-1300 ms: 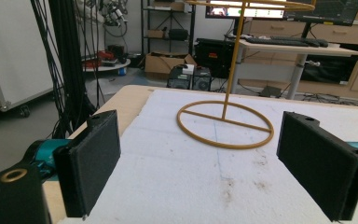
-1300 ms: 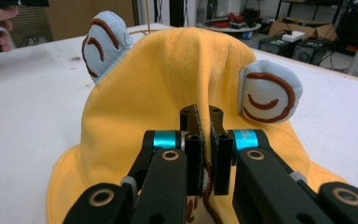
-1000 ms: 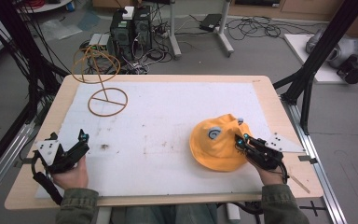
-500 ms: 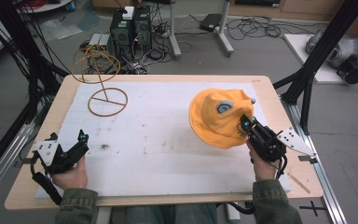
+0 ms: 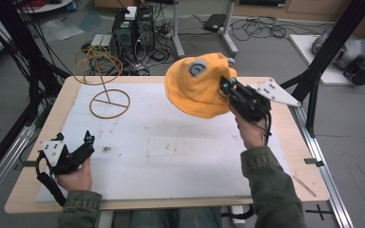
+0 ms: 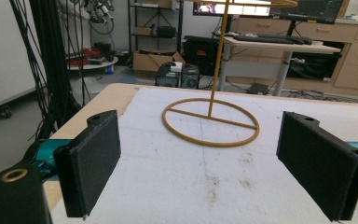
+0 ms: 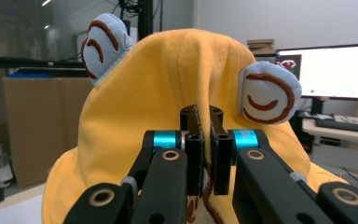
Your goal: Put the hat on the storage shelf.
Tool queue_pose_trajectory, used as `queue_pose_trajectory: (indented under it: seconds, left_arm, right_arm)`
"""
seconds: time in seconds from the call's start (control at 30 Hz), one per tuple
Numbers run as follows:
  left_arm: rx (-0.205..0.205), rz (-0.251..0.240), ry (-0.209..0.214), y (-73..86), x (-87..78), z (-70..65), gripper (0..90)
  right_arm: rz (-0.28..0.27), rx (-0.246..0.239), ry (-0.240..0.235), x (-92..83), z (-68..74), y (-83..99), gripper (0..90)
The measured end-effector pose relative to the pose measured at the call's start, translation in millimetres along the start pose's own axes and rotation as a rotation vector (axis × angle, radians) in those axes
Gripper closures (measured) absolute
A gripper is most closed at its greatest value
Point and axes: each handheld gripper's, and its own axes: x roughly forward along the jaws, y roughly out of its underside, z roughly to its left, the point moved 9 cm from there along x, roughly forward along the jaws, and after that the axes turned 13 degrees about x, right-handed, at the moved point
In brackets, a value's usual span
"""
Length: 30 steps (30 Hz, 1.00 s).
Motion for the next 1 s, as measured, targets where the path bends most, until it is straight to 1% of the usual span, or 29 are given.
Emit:
queue_pose_trajectory:
  seconds: [0.1, 0.13, 0.17, 0.23, 0.3, 0.33, 0.37, 0.47, 0.53, 0.57, 0.6, 0.7, 0.77, 0.83, 0.93, 1.0]
  left_arm:
    - [0.003, 0.003, 0.005, 0.6, -0.3, 0.4, 13.9]
    - [-0.003, 0.003, 0.008, 1.1, -0.6, 1.2, 13.9]
    - [-0.007, 0.006, 0.009, 1.7, -1.0, 2.1, 13.9]
    - [-0.019, 0.009, 0.013, 3.0, -1.7, 4.1, 13.9]
    - [-0.025, 0.009, 0.008, 3.3, -2.7, 6.7, 13.9]
    - [-0.028, 0.005, 0.006, 3.2, -2.9, 7.4, 13.9]
    - [-0.028, 0.008, 0.007, 3.8, -3.1, 7.6, 13.9]
    - [-0.011, 0.014, 0.019, 6.1, -3.2, 5.2, 13.9]
    - [0.0, 0.025, 0.029, 8.4, -3.0, 2.8, 13.9]
    - [-0.002, 0.027, 0.035, 9.1, -2.5, 1.4, 13.9]
    - [0.0, 0.032, 0.042, 10.0, -2.0, -0.2, 13.9]
    - [0.01, 0.038, 0.056, 11.9, -0.6, -4.7, 13.9]
    - [0.016, 0.041, 0.065, 12.3, 1.4, -7.1, 13.9]
    - [0.016, 0.041, 0.072, 12.7, 3.4, -9.6, 13.9]
    - [0.015, 0.046, 0.084, 13.8, 4.9, -12.4, 13.9]
    - [0.012, 0.047, 0.09, 14.1, 5.4, -13.6, 13.9]
  right_arm:
    - [0.018, 0.008, -0.028, 32.2, 14.1, -9.9, 88.3]
    - [0.017, 0.009, -0.037, 40.2, 17.8, -12.2, 88.2]
    - [0.024, 0.016, -0.047, 53.9, 23.5, -15.4, 88.2]
    - [0.032, 0.021, -0.054, 75.6, 32.3, -19.5, 88.2]
    - [0.048, 0.003, -0.055, 98.0, 40.0, -21.1, 88.2]
    - [0.075, -0.014, -0.06, 119.2, 49.3, -22.1, 88.2]
    - [0.075, -0.014, -0.06, 119.2, 49.3, -22.1, 88.2]
    - [0.086, -0.015, -0.093, 149.3, 64.9, -26.6, 88.2]
    - [0.092, -0.011, -0.106, 170.9, 74.2, -29.4, 88.2]
    - [0.102, -0.014, -0.107, 178.1, 76.6, -29.6, 88.2]
    - [0.098, -0.02, -0.108, 187.1, 80.3, -30.0, 88.2]
    - [0.103, -0.01, -0.121, 213.8, 90.3, -29.5, 88.2]
    - [0.118, -0.003, -0.13, 231.6, 96.4, -27.2, 88.2]
    - [0.125, -0.009, -0.13, 248.8, 103.0, -25.8, 88.2]
    - [0.125, 0.0, -0.142, 272.7, 114.4, -26.6, 88.2]
    - [0.14, 0.009, -0.153, 289.1, 122.4, -25.6, 88.2]
